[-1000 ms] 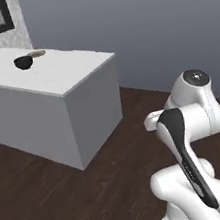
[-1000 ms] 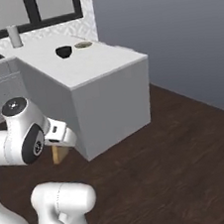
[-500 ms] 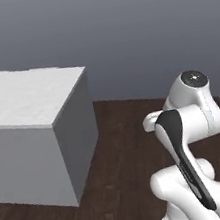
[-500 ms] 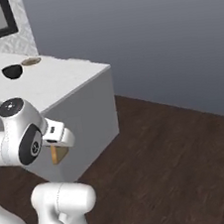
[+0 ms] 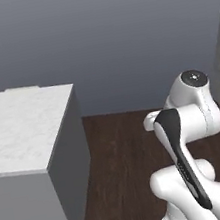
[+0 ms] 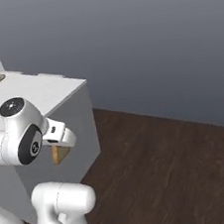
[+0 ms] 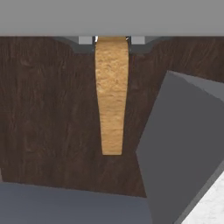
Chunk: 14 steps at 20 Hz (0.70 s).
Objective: Start the toaster. Once the lever pops up, take the bread to the plate on the dining counter.
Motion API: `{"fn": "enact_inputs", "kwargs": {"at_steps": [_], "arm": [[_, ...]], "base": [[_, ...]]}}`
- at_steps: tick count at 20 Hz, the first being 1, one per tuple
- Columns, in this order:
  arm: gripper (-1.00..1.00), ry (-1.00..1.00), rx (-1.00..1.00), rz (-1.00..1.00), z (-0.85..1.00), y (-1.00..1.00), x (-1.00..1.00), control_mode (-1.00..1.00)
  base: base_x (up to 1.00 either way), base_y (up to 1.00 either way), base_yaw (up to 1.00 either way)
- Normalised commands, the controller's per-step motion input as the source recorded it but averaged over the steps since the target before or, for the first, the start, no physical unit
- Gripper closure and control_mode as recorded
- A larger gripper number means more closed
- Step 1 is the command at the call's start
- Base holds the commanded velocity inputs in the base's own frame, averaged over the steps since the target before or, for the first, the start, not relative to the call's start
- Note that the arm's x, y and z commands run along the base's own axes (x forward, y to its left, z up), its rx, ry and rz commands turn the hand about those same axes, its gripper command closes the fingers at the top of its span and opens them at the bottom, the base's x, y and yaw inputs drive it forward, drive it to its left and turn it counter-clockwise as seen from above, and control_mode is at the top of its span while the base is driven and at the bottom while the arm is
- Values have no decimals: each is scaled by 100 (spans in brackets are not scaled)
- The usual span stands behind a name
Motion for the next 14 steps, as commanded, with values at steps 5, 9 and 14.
{"fn": "enact_inputs", "kwargs": {"at_steps": [5, 9, 14], "arm": [[100, 0, 0, 0, 0, 0, 0, 100], [100, 0, 0, 0, 0, 0, 0, 100], [100, 0, 0, 0, 0, 0, 0, 100]], "base": [[100, -13, -6], [100, -9, -3], [100, -25, 0]]}}
